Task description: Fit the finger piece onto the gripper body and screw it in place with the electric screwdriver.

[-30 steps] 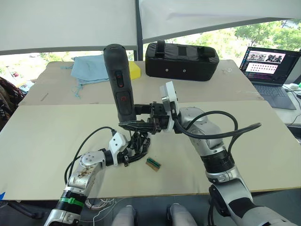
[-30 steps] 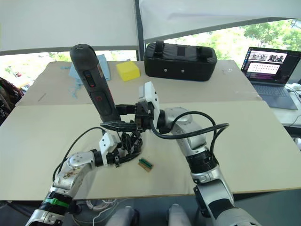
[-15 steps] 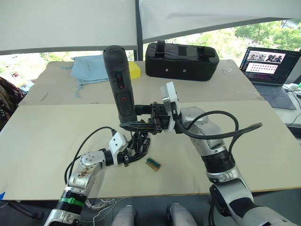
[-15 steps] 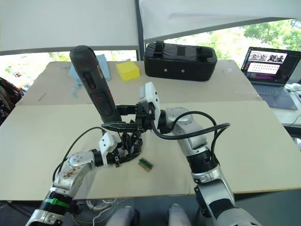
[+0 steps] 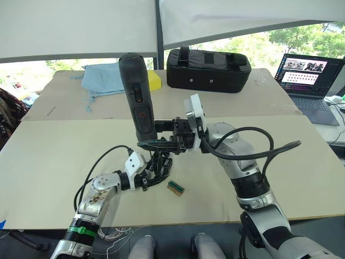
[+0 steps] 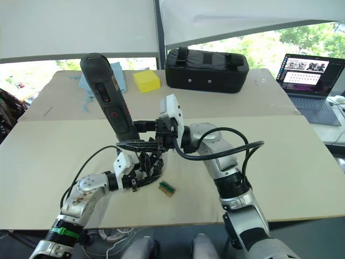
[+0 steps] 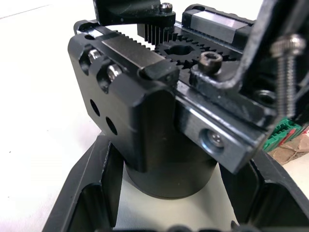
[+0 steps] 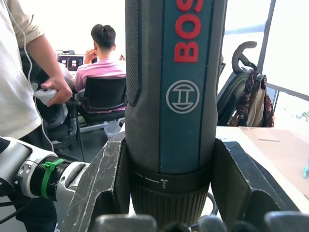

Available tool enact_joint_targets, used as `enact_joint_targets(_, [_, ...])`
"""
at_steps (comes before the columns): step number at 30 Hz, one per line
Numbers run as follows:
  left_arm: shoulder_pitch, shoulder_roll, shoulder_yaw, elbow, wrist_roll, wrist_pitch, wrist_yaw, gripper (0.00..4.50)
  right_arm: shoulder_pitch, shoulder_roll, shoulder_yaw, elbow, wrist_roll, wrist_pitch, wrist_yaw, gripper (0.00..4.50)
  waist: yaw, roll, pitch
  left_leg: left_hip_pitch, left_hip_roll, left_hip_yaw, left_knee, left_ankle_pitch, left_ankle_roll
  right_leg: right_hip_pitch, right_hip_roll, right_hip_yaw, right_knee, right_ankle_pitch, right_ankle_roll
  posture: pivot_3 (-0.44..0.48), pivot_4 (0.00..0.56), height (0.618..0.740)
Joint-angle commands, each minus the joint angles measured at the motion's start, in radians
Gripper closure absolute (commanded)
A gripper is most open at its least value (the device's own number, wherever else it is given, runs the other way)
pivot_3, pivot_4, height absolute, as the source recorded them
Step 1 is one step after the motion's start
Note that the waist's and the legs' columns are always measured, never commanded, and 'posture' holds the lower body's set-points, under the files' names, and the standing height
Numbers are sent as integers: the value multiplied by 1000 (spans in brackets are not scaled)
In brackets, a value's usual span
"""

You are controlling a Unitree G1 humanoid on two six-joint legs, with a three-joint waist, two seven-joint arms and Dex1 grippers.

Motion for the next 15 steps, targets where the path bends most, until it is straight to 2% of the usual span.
enact_joint_targets(1, [28,4,-28,-6,6,28,-18,2188,-44,10,-32,-44,38,-20,-3,2598,0,0,0,0,0,0,0,0,0,0,0,0,0,0,0,0,150,740])
enact_joint_targets(15, [27,3,-31,-2,5,29,-20,2188,-74,1,-35,-32,45,0,1,2598,0,0,0,0,0,0,0,0,0,0,0,0,0,0,0,0,150,740])
